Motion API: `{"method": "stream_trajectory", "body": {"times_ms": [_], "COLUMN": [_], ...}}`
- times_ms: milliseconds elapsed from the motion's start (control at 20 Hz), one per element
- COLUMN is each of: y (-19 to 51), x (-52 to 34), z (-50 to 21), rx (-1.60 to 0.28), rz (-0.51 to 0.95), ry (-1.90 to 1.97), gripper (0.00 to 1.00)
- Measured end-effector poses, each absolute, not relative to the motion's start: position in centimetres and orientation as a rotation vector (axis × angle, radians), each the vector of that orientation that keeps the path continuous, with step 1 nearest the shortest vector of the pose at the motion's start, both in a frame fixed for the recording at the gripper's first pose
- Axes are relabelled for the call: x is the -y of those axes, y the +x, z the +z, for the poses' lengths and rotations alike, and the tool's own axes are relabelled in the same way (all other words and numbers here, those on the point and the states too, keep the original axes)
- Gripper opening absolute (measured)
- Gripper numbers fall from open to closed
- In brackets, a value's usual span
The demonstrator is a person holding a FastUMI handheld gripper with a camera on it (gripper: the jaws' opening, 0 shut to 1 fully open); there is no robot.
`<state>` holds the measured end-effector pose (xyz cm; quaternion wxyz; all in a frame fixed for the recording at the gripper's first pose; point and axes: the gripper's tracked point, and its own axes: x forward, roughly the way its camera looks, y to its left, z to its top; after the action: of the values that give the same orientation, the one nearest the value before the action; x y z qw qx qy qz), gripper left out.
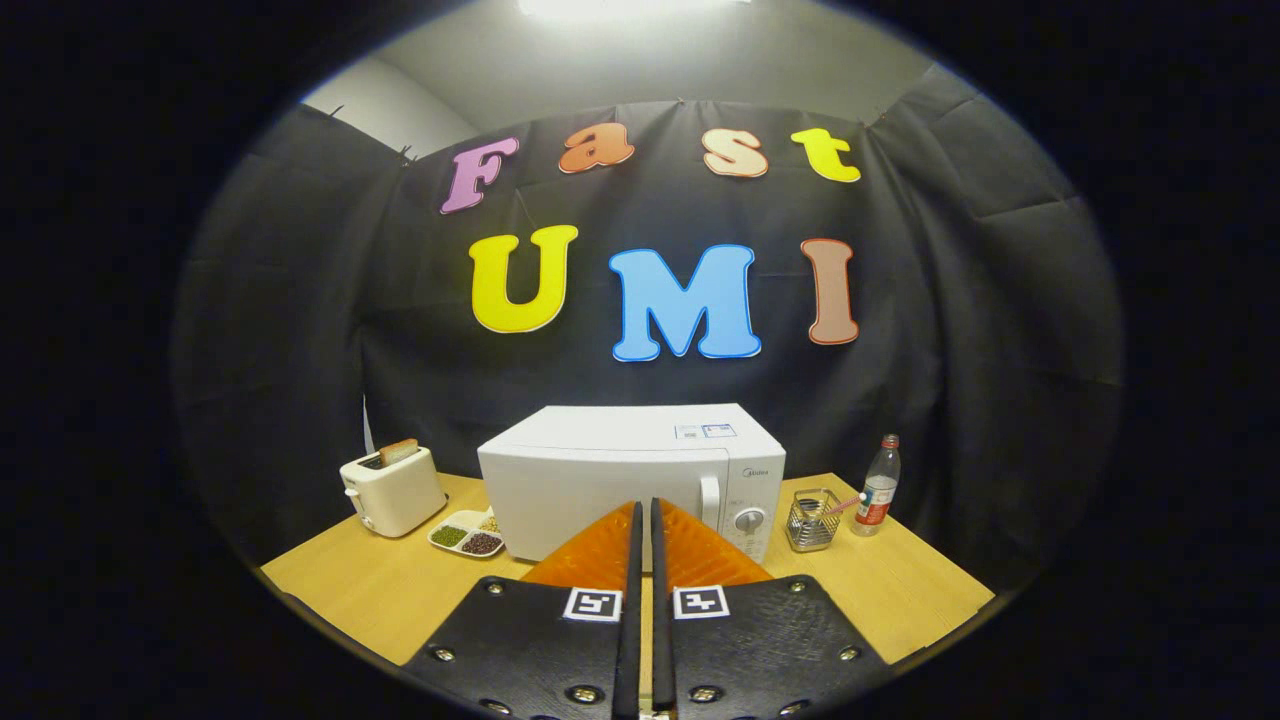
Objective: Open the microwave, put the food inside, and close the microwave door.
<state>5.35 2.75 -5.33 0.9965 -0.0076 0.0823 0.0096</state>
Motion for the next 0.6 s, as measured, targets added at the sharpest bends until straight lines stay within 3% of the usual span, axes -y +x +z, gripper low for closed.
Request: {"method": "stream_trajectory", "body": {"times_ms": [450, 550, 600], "y": [-0.6, -1.6, -2.0], "x": [-3.3, -3.8, -3.8], "z": [-4.8, -5.1, -5.3], "rx": [-0.138, -0.144, -0.148], "rz": [0.016, 0.035, 0.039], "ry": [0.004, 0.006, 0.005], "gripper": [0.05, 0.33, 0.60]}}
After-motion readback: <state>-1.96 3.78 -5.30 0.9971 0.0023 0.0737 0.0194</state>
